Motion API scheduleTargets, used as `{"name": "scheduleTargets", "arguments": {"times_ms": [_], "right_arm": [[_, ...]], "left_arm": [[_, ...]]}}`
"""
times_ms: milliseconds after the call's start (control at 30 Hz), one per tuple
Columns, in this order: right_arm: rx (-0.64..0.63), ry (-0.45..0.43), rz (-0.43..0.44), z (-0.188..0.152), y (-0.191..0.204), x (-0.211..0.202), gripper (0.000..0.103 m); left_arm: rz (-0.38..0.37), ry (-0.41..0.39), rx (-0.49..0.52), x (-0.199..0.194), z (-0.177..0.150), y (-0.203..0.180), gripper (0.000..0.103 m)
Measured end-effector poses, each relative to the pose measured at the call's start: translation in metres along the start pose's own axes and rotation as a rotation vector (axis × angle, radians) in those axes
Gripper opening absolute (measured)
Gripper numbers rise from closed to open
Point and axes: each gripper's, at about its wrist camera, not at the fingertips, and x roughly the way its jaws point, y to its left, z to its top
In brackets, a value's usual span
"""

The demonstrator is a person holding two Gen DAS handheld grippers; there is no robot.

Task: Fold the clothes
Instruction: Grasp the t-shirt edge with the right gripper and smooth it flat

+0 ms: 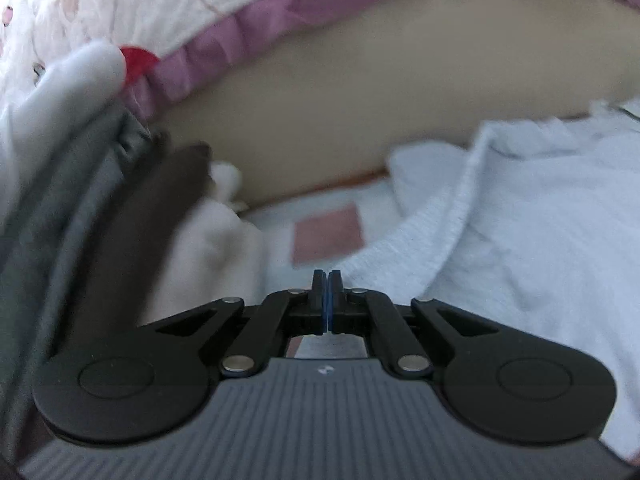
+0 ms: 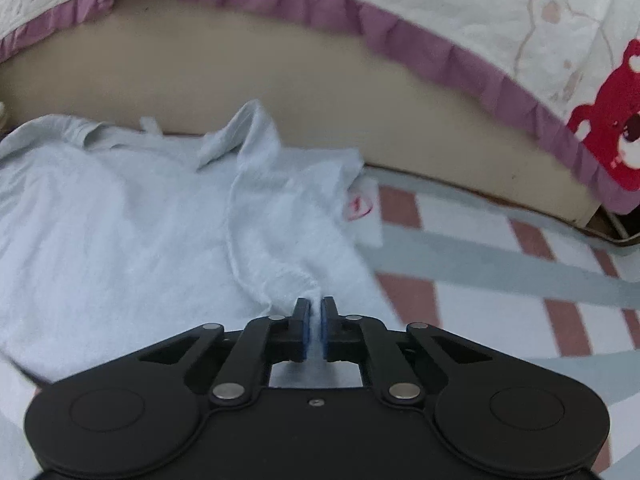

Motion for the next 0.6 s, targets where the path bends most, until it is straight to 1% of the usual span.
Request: {"name": "scheduleTargets", "arguments": {"times_ms": [67, 133, 167, 233, 267, 300, 333, 367, 400, 433, 467, 500, 533, 567, 600], "right_arm": [[0.037, -0.006, -0.018, 0.010, -0.009, 0.000, 0.005], [0.040, -0.020, -0.070, 0.018, -0.015, 0.000, 0.004], [0.032, -0.012, -0.092, 0.022, -0.017, 0.002, 0.000], [0.012, 0.006, -0.149, 0.028, -0.024, 0.007, 0.000], [0.005, 0.013, -0.178, 0.031, -0.027, 0.008, 0.000], [0.009, 0.011, -0.202, 0.032, -0.029, 0.006, 0.000], [0.012, 0.009, -0.226, 0.034, -0.031, 0.004, 0.000], [0.017, 0.007, -0.246, 0.035, -0.032, 0.001, 0.009], [0.035, 0.008, -0.210, 0.034, -0.034, -0.003, 0.010], [0.054, 0.000, -0.157, 0.031, -0.031, -0.009, 0.011], [0.072, -0.010, -0.104, 0.028, -0.029, -0.015, 0.025], [0.069, -0.027, -0.057, 0.023, -0.020, -0.021, 0.038], [0.064, -0.045, -0.010, 0.018, -0.012, -0.026, 0.042], [0.033, -0.058, 0.038, 0.012, -0.003, -0.030, 0.047], [0.002, -0.070, 0.084, 0.006, 0.007, -0.034, 0.054]], "left_arm": [[0.023, -0.002, -0.003, 0.008, 0.008, 0.004, 0.000], [0.069, -0.002, -0.020, 0.013, 0.013, 0.006, 0.000], [0.117, 0.001, -0.027, 0.016, 0.015, 0.007, 0.000], [0.199, 0.032, -0.042, 0.021, 0.014, 0.011, 0.003], [0.182, 0.049, -0.064, 0.020, 0.012, 0.014, 0.003], [0.128, 0.064, -0.098, 0.015, 0.009, 0.018, 0.003], [0.073, 0.080, -0.132, 0.011, 0.006, 0.021, 0.007], [0.019, 0.095, -0.165, 0.006, 0.002, 0.025, 0.015], [-0.036, 0.110, -0.199, 0.002, -0.001, 0.028, 0.021], [-0.086, 0.126, -0.229, -0.003, -0.004, 0.029, 0.034], [-0.129, 0.143, -0.253, -0.008, -0.008, 0.027, 0.038], [-0.167, 0.158, -0.261, -0.013, -0.010, 0.024, 0.038], [-0.193, 0.161, -0.255, -0.019, -0.012, 0.018, 0.038], [-0.211, 0.160, -0.247, -0.026, -0.013, 0.011, 0.038], [-0.227, 0.156, -0.236, -0.033, -0.014, 0.004, 0.038]]}}
